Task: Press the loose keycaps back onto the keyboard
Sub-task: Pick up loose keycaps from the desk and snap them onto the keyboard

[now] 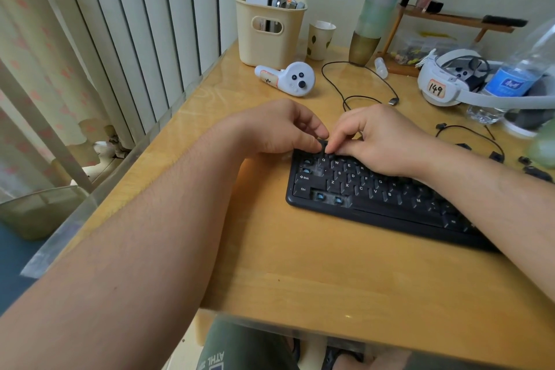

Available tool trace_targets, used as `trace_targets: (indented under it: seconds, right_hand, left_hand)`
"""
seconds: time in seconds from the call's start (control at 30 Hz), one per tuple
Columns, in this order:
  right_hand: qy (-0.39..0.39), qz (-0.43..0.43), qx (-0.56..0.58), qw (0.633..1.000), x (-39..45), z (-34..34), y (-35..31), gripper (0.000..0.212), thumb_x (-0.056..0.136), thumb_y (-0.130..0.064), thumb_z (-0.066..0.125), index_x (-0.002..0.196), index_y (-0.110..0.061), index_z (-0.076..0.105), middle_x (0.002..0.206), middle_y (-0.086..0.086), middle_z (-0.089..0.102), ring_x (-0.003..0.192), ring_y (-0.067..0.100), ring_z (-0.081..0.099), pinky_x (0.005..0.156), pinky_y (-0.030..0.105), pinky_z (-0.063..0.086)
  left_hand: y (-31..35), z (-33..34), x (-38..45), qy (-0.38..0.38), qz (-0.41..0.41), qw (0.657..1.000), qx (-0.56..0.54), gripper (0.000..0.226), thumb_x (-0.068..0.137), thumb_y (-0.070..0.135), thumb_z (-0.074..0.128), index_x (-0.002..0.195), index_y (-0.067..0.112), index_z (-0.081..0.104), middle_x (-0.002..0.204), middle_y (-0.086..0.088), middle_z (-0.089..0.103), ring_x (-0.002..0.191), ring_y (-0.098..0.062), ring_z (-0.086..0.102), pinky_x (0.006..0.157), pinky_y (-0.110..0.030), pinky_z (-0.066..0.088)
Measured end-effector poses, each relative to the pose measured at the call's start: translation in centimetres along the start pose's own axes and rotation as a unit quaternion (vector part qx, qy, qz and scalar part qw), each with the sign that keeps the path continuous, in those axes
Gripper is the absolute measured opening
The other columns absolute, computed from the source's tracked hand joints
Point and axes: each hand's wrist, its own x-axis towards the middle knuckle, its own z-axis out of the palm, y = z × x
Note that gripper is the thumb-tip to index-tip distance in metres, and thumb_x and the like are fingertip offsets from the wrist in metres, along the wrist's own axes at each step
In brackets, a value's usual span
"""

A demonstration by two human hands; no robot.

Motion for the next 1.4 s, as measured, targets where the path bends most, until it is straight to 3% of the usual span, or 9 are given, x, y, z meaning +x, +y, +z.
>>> trace_targets:
  seconds: [0.13,0.37,0.63,0.77,0.93,1.13,1.23,1.33,1.4]
  right_hand:
    - [-0.007,-0.050,-0.024,0.998,0.0,-0.1,0.4,0.026,0.085,-0.011,0.083,0.080,-0.037,0.080,0.087,-0.012,0.073,0.090,0.008,0.067,0.089,0.036,0.053]
    - [-0.002,-0.046,-0.009,0.999,0.2,0.3,0.6,0.030,0.085,-0.010,0.082,0.079,-0.039,0.078,0.088,-0.010,0.073,0.090,0.010,0.067,0.090,0.038,0.053]
    - [-0.059,-0.018,-0.029,0.998,0.3,-0.5,-0.2,0.025,0.087,-0.018,0.081,0.086,-0.043,0.079,0.092,-0.011,0.070,0.093,0.013,0.065,0.091,0.039,0.052]
    - [-0.064,0.054,-0.001,0.996,0.8,-0.5,-0.5,0.025,0.086,-0.020,0.083,0.079,-0.044,0.079,0.086,-0.009,0.072,0.086,0.016,0.065,0.085,0.036,0.055]
    - [-0.075,0.127,-0.007,0.989,1.9,-1.0,-1.6,0.016,0.080,-0.020,0.088,0.080,-0.029,0.076,0.079,-0.004,0.072,0.075,0.015,0.065,0.070,0.031,0.050]
    - [-0.139,0.170,-0.054,0.974,3.8,-1.9,-3.0,0.025,0.078,-0.015,0.089,0.084,-0.020,0.065,0.067,-0.009,0.070,0.067,0.014,0.066,0.060,0.029,0.050]
    - [-0.165,0.184,-0.080,0.966,4.8,-2.1,-3.5,0.033,0.078,-0.015,0.089,0.089,-0.019,0.059,0.085,0.003,0.071,0.068,0.019,0.070,0.055,0.028,0.052]
    - [-0.187,0.180,-0.103,0.960,5.4,-2.3,-4.2,0.034,0.079,-0.012,0.089,0.088,-0.018,0.057,0.089,0.003,0.067,0.064,0.015,0.067,0.046,0.021,0.050]
    - [-0.203,0.179,-0.118,0.955,5.9,-2.4,-4.8,0.034,0.079,-0.011,0.088,0.089,-0.015,0.056,0.094,0.006,0.067,0.071,0.018,0.069,0.052,0.025,0.058]
  left_hand:
    - [0.0,0.0,0.0,0.004,-0.003,1.000,-0.001,0.021,0.087,0.020,0.082,0.105,0.028,0.078,0.107,-0.005,0.077,0.082,-0.008,0.065,0.096,-0.041,0.056]
    - [0.1,0.1,-0.1,0.005,-0.007,1.000,-0.002,0.020,0.087,0.020,0.082,0.105,0.027,0.078,0.100,-0.003,0.077,0.083,-0.010,0.064,0.097,-0.044,0.056]
    - [0.0,-0.1,-0.1,-0.002,-0.010,1.000,-0.013,0.024,0.086,0.020,0.082,0.108,0.027,0.077,0.111,-0.006,0.076,0.088,-0.014,0.066,0.100,-0.048,0.056]
    - [0.0,0.0,0.0,0.000,-0.011,1.000,-0.014,0.025,0.086,0.020,0.082,0.109,0.028,0.077,0.112,-0.007,0.076,0.089,-0.013,0.066,0.101,-0.047,0.056]
    - [0.0,0.1,0.0,0.007,-0.009,1.000,-0.011,0.023,0.086,0.018,0.081,0.107,0.026,0.076,0.111,-0.006,0.076,0.088,-0.011,0.066,0.103,-0.044,0.055]
    - [0.0,0.1,0.1,0.005,-0.012,1.000,-0.011,0.023,0.087,0.017,0.081,0.108,0.024,0.076,0.114,-0.012,0.074,0.087,-0.017,0.064,0.099,-0.047,0.055]
    - [0.0,0.2,0.2,0.007,-0.011,1.000,-0.012,0.025,0.086,0.019,0.082,0.110,0.025,0.076,0.115,-0.011,0.073,0.087,-0.015,0.063,0.098,-0.044,0.055]
    - [-0.2,0.2,0.3,0.013,-0.008,1.000,-0.011,0.025,0.086,0.018,0.082,0.110,0.024,0.075,0.102,-0.006,0.073,0.083,-0.010,0.061,0.092,-0.037,0.055]
    - [-0.2,0.2,0.3,0.012,-0.006,1.000,-0.010,0.024,0.086,0.018,0.082,0.108,0.022,0.075,0.096,0.001,0.070,0.081,-0.009,0.060,0.087,-0.032,0.053]
